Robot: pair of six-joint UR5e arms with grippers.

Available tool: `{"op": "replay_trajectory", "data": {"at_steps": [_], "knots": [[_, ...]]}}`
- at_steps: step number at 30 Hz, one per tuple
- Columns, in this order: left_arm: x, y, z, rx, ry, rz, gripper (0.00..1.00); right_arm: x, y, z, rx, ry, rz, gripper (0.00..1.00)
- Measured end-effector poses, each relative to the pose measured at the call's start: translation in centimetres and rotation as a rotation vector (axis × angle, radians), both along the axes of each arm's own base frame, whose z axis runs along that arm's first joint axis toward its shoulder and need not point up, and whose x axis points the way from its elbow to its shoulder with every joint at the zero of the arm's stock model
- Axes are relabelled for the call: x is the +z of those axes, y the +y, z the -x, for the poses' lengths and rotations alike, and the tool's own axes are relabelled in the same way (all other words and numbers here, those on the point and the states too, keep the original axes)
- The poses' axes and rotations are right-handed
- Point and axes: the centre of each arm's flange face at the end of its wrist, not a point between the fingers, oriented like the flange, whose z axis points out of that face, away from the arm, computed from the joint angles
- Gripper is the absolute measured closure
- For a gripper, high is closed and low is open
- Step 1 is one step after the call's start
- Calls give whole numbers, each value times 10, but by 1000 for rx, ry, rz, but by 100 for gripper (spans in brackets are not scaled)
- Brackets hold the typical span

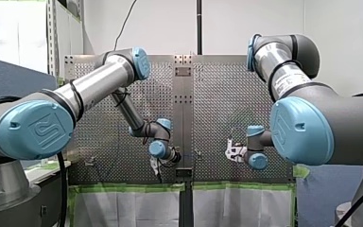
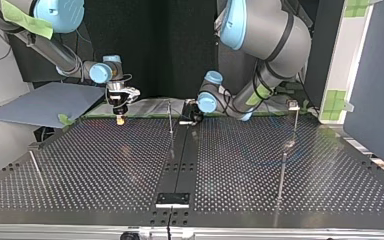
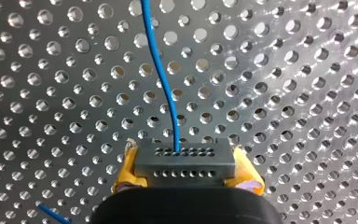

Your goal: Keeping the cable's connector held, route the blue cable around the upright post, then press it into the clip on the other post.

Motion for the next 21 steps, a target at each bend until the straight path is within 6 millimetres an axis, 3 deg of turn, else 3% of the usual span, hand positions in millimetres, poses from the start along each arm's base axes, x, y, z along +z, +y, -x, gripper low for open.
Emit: {"op": "replay_trajectory", "data": {"at_steps": [1, 3, 4, 5, 6, 7, 8, 9, 21], "knots": [[0, -2, 1, -6, -5, -10, 78, 0, 0, 0, 0, 1, -1, 100], [0, -4, 3, -12, -12, -27, 55, -1, 0, 0, 0, 3, -4, 100], [1, -6, 3, -14, -18, -37, 55, -1, 0, 0, 0, 4, -5, 100], [2, -6, 4, -14, -22, -45, 45, -1, 1, 0, 0, 4, -5, 100], [2, -6, 4, -15, -26, -53, 25, -1, 1, 0, 0, 5, -6, 100], [2, -7, 4, -18, -31, -63, 25, -1, 1, 0, 0, 6, -8, 100], [2, -7, 5, -20, -34, -71, 8, -2, 1, 0, 0, 7, -9, 100], [2, -8, 5, -23, -36, -79, 0, -2, 1, 0, 1, 7, -10, 100], [2, -10, 22, -9, -7, -250, 0, -4, 4, -1, 4, 14, -28, 100]]}}
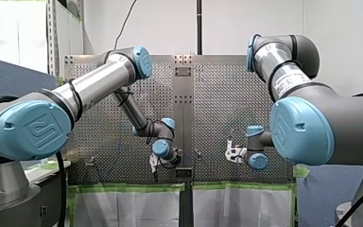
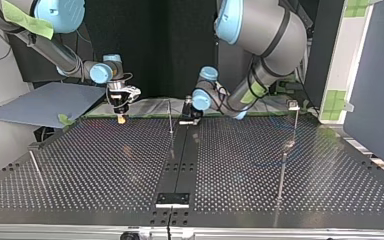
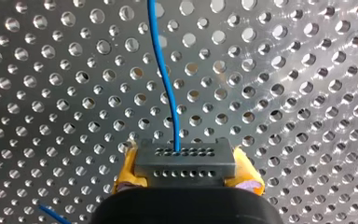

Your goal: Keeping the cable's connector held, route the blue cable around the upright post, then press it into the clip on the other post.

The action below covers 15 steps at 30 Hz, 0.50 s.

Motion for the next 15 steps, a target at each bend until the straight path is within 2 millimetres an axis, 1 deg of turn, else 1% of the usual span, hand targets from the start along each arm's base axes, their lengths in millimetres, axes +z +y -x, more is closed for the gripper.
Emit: {"op": "replay_trajectory", "data": {"at_steps": [5, 7, 15], "knots": [[13, -10, 12, -20, 7, -67, 0, 0, 0, 0, 1, 0, -2, 100], [15, -14, 17, -36, 16, -94, 0, 0, 1, 0, 1, 1, -3, 100], [13, -25, 36, -112, 49, -163, 0, -1, 0, 1, -2, 6, -9, 100]]}}
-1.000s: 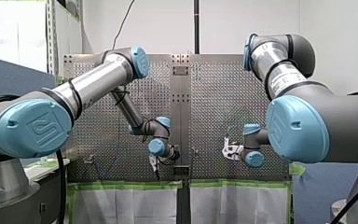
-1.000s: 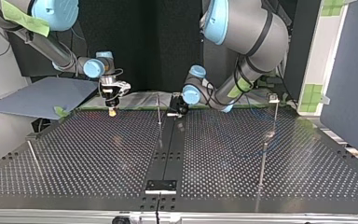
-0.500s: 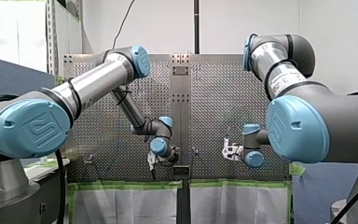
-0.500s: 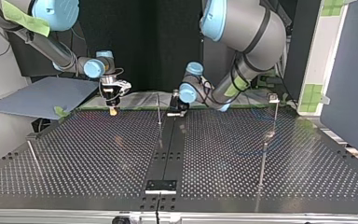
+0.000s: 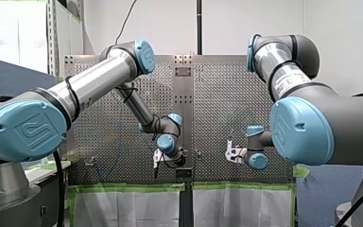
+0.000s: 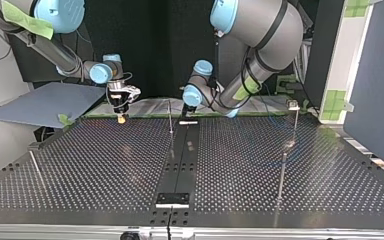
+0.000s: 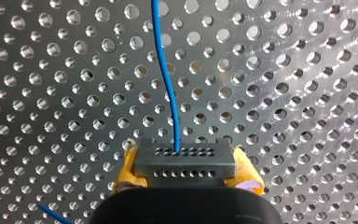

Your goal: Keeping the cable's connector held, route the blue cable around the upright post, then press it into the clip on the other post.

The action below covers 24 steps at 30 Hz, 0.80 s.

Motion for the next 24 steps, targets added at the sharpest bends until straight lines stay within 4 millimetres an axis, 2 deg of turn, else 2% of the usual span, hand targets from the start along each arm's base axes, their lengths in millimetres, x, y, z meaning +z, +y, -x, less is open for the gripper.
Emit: {"op": "replay_trajectory", "data": {"at_steps": [12, 19, 24], "knots": [[24, -9, 3, -9, -29, -5, 0, 0, 0, 1, 0, 3, -4, 100], [37, -10, 12, -27, -41, 10, 0, -1, -1, 3, -4, 5, -5, 100], [43, -10, 27, -45, -39, 12, 0, -1, -1, 4, -5, 6, -6, 100]]}}
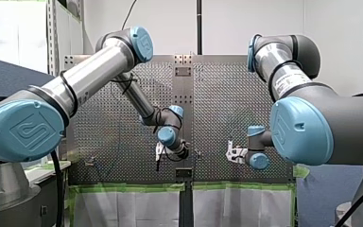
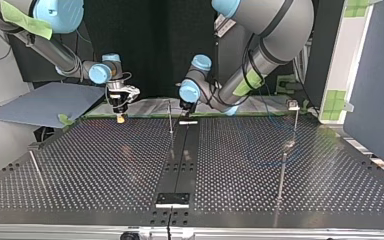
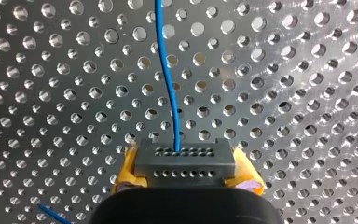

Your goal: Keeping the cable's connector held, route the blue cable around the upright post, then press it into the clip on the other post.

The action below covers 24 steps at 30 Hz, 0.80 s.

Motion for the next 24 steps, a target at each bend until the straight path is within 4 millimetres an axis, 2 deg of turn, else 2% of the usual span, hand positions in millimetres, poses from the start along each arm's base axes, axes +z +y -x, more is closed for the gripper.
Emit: {"op": "replay_trajectory", "data": {"at_steps": [7, 12, 24], "knots": [[4, 0, 25, -24, 16, -6, 0, 0, 0, 1, -2, 1, -5, 100], [12, -3, 35, -37, 6, 4, 0, 0, 0, 1, -2, 2, -5, 100], [14, -27, 55, -86, 0, 57, 0, 0, 0, 1, -2, 2, -5, 100]]}}
